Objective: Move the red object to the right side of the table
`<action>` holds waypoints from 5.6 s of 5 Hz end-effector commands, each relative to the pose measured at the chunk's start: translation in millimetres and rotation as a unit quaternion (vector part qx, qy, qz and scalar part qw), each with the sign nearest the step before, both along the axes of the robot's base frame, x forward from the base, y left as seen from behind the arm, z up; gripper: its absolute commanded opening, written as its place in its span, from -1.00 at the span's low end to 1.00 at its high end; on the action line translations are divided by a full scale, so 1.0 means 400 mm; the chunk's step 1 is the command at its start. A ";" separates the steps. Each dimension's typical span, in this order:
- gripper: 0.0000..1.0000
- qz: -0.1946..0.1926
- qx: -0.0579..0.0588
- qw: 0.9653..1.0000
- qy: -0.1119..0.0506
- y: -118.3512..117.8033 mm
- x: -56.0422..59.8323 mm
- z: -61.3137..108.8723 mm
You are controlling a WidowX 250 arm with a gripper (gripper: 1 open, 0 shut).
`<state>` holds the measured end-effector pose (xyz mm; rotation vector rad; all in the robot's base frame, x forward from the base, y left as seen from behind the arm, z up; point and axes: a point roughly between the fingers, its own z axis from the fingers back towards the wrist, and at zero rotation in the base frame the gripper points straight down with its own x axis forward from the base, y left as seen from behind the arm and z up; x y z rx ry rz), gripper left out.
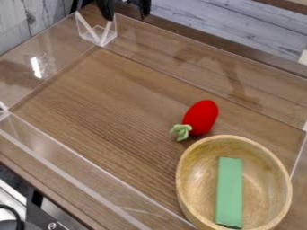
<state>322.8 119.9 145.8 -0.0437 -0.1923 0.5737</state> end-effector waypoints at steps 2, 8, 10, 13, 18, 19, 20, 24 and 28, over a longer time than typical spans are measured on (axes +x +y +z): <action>1.00 0.008 0.046 0.999 -0.007 0.070 -0.013 -0.062; 1.00 0.097 0.057 0.994 0.000 0.185 0.008 -0.019; 1.00 0.093 0.056 0.994 0.013 0.139 0.014 -0.043; 1.00 0.005 0.053 0.998 0.017 0.100 -0.004 -0.070; 1.00 0.015 0.038 0.999 0.003 0.079 0.036 -0.091; 1.00 0.080 0.038 0.996 0.002 0.079 0.027 -0.074; 1.00 0.073 0.041 0.997 -0.004 0.089 0.033 -0.061; 1.00 0.051 0.072 0.996 -0.002 0.073 0.030 -0.053; 1.00 0.152 0.092 0.984 0.021 0.111 0.031 -0.066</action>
